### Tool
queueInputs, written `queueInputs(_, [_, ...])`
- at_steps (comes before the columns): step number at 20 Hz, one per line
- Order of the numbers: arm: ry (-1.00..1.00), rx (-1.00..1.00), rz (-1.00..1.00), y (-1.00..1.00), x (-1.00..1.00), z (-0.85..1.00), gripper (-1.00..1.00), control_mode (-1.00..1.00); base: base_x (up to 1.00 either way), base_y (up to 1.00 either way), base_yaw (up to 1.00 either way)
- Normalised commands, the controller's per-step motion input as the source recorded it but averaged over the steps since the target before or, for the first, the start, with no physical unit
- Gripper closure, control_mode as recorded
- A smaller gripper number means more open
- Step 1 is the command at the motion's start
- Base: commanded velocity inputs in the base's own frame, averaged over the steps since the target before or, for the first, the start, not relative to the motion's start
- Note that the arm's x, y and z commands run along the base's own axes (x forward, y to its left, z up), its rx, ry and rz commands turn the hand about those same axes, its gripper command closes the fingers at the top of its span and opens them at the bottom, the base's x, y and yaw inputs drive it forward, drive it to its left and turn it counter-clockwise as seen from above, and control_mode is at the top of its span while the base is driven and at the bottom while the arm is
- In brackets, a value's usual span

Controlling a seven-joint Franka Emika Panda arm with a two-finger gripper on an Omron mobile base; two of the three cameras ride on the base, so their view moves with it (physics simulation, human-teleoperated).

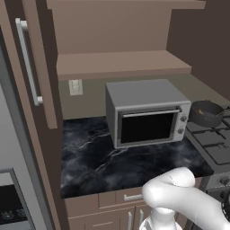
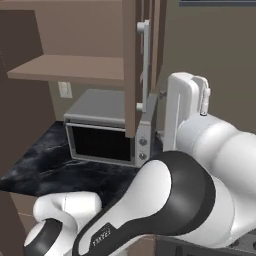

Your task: Open the cabinet and move the ladle to the pot. Then close the cabinet.

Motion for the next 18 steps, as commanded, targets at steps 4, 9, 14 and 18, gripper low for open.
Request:
queueInputs(4, [-0.08,0.05,0.01,0.46,0.46,-0.08,-1.0,-1.0,0.0,0.0,0.0])
queueInputs(9, [-0.06,0.08,0.02,0.43,0.4,-0.29,-1.0,-1.0,0.0,0.0,0.0])
queueInputs(14, [-0.08,0.13,0.02,0.66,0.45,-0.47,-1.0,-1.0,0.0,0.0,0.0])
queueInputs(18, [-0.12,0.12,0.0,0.63,0.66,-0.21,-1.0,-1.0,0.0,0.0,0.0])
